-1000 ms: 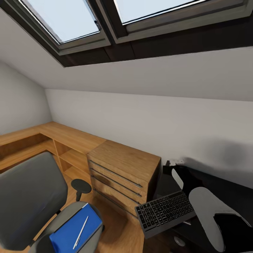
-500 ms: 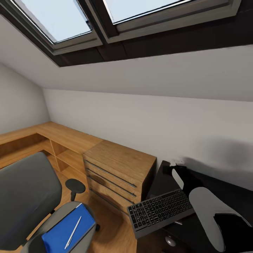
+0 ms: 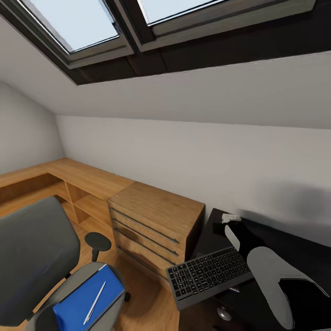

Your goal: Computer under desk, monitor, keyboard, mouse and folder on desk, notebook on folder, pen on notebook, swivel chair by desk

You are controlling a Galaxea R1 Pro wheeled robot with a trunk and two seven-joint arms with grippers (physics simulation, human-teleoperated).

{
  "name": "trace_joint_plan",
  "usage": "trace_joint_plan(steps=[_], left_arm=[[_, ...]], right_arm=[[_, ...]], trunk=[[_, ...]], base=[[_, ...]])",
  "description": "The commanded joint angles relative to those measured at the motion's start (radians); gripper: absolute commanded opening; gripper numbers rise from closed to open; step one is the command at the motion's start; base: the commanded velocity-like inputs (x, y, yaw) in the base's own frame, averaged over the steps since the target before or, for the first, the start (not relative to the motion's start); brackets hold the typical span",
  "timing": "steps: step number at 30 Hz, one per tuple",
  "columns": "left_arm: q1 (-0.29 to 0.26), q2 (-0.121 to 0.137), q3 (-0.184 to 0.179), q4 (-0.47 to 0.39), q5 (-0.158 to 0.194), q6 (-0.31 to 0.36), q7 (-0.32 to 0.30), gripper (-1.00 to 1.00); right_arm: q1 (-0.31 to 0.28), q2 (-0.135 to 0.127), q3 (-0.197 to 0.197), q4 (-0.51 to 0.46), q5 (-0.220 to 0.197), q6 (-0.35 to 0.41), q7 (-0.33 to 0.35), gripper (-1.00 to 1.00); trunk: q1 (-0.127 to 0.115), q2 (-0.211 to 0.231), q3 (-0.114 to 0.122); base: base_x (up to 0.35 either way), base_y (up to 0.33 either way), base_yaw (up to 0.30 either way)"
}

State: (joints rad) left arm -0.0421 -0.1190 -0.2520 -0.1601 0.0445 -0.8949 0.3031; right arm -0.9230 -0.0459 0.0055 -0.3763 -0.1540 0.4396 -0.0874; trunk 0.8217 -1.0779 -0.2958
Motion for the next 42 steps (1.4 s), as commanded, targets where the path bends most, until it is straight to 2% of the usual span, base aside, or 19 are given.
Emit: trace_joint_plan(steps=[1, 2, 5, 24, 28, 29, 31, 35, 37, 40, 42], left_arm=[[-0.001, 0.000, -0.009, 0.001, 0.004, -0.002, 0.019, 1.00], [-0.001, 0.000, -0.009, 0.001, 0.002, -0.002, 0.041, 1.00], [-0.001, -0.001, -0.010, 0.001, 0.001, -0.002, 0.051, 1.00], [-0.001, 0.002, -0.008, -0.013, 0.005, -0.007, 0.068, 1.00], [-0.001, 0.005, -0.004, -0.085, 0.007, -0.009, 0.067, 1.00], [-0.001, 0.008, -0.002, -0.139, 0.009, -0.010, 0.066, 1.00], [0.000, 0.009, -0.002, -0.196, 0.030, -0.008, 0.066, 1.00], [0.001, 0.011, -0.001, -0.244, 0.078, -0.007, 0.067, 1.00], [0.006, 0.015, -0.001, -0.277, 0.089, -0.007, 0.067, 1.00], [0.054, 0.030, -0.001, -0.371, 0.097, 0.008, 0.067, 1.00], [0.092, 0.042, -0.001, -0.452, 0.100, 0.057, 0.067, 1.00]], right_arm=[[0.000, 0.000, 0.001, -0.002, -0.012, 0.004, -0.005, -1.00], [0.000, 0.000, 0.001, -0.001, -0.012, 0.004, -0.005, -1.00], [0.000, 0.000, 0.001, -0.001, -0.012, 0.004, -0.004, -1.00], [0.000, 0.007, 0.003, -0.001, -0.012, 0.001, 0.019, -1.00], [0.000, 0.007, 0.003, -0.001, -0.012, 0.001, 0.025, -1.00], [0.000, 0.007, 0.003, -0.001, -0.012, 0.001, 0.026, -1.00], [0.000, 0.007, 0.004, -0.001, -0.012, 0.000, 0.027, -1.00], [0.000, 0.006, 0.004, -0.001, -0.012, -0.001, 0.027, -1.00], [0.000, 0.006, 0.004, -0.001, -0.012, -0.001, 0.028, -1.00], [0.000, 0.006, 0.004, -0.001, -0.012, -0.001, 0.028, -1.00], [0.000, 0.006, 0.004, -0.001, -0.012, -0.001, 0.028, -1.00]], trunk=[[0.004, -0.008, -0.004], [0.008, -0.015, -0.008], [0.019, -0.036, -0.017], [0.092, -0.169, -0.077], [0.108, -0.197, -0.089], [0.111, -0.204, -0.092], [0.119, -0.218, -0.098], [0.134, -0.246, -0.111], [0.142, -0.260, -0.117], [0.154, -0.281, -0.127], [0.161, -0.295, -0.133]], base=[[0.000, 0.000, 0.000], [0.000, 0.000, 0.000], [0.000, 0.000, 0.000], [0.000, 0.000, 0.000], [0.000, 0.000, 0.000], [0.000, 0.000, 0.000], [0.000, 0.000, 0.000], [0.000, 0.000, 0.000], [0.000, 0.000, 0.000], [0.000, 0.000, 0.000], [0.000, 0.000, 0.000]])
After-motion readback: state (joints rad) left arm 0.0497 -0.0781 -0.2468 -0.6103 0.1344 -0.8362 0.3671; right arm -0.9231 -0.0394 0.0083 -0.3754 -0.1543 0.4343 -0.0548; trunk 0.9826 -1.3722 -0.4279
